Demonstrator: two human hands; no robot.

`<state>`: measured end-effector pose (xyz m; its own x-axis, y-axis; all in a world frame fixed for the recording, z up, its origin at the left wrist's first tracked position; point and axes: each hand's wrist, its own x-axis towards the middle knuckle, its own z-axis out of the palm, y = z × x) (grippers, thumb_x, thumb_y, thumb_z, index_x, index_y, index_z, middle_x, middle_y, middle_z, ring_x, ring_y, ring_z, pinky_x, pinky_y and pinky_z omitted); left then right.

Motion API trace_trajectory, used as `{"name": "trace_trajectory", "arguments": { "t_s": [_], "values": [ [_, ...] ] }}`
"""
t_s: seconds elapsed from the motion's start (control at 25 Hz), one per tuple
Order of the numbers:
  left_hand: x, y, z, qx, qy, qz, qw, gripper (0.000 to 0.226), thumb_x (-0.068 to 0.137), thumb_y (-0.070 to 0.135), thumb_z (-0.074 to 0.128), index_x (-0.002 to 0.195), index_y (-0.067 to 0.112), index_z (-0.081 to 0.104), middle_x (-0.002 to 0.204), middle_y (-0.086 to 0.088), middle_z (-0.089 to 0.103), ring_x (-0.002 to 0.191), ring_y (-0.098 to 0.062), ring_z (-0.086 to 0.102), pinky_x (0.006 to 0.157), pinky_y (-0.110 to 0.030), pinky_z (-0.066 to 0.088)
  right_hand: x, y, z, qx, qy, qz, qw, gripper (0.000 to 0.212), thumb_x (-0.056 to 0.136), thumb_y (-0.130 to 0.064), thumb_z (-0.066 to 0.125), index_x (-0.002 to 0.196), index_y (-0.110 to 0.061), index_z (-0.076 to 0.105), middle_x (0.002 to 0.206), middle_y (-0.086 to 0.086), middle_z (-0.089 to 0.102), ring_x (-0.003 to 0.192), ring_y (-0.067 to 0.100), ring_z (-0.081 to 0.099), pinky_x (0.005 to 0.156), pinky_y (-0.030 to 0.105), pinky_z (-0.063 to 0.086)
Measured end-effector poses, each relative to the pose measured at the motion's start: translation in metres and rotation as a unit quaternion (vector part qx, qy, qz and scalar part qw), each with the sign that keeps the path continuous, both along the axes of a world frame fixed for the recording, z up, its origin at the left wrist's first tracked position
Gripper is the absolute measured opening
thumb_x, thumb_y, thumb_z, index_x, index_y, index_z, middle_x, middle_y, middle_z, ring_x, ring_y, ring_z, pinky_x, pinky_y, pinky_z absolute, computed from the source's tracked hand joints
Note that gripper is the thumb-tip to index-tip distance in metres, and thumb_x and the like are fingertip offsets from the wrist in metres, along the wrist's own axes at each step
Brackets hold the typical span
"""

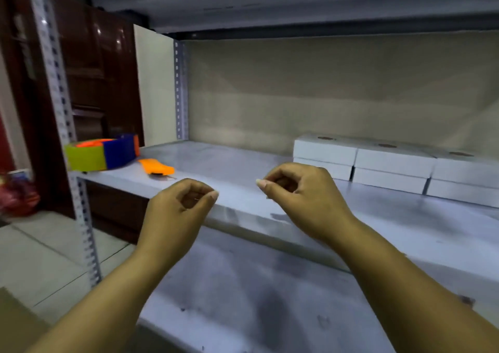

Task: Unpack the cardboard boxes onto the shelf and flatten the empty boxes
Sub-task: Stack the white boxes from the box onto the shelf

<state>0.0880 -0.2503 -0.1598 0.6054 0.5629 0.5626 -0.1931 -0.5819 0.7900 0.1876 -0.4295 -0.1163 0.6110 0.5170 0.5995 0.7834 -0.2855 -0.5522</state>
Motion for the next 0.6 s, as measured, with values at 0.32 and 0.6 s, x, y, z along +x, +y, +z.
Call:
{"name": "trace_trajectory", "arguments": {
  "t_s": [0.32,0.6],
  "values": [
    [-0.097,0.052,-0.058,-0.053,0.039,0.083,0.994,0.005,0.085,0.024,0.069,0.081,0.027,0.069,0.075,0.009,0.068,0.072,-0.001,0.062,0.066,-0.024,0.049,-0.076,0.07,-0.055,-0.026,0.062,0.109,0.992,0.014,0.088,-0.037,0.066,0.08,-0.027,0.069,0.072,-0.012,0.065,0.07,0.006,0.061,0.065,0.025,0.052],
    [-0.191,0.094,-0.113,-0.095,0.109,0.144,0.979,0.007,0.089,0.023,0.064,0.084,0.027,0.066,0.08,0.01,0.067,0.076,-0.003,0.062,0.063,-0.015,0.046,-0.136,0.141,-0.131,-0.093,0.123,0.188,0.97,0.013,0.09,-0.036,0.065,0.077,-0.032,0.065,0.073,-0.013,0.067,0.072,0.006,0.062,0.067,0.027,0.052]
  ]
}}
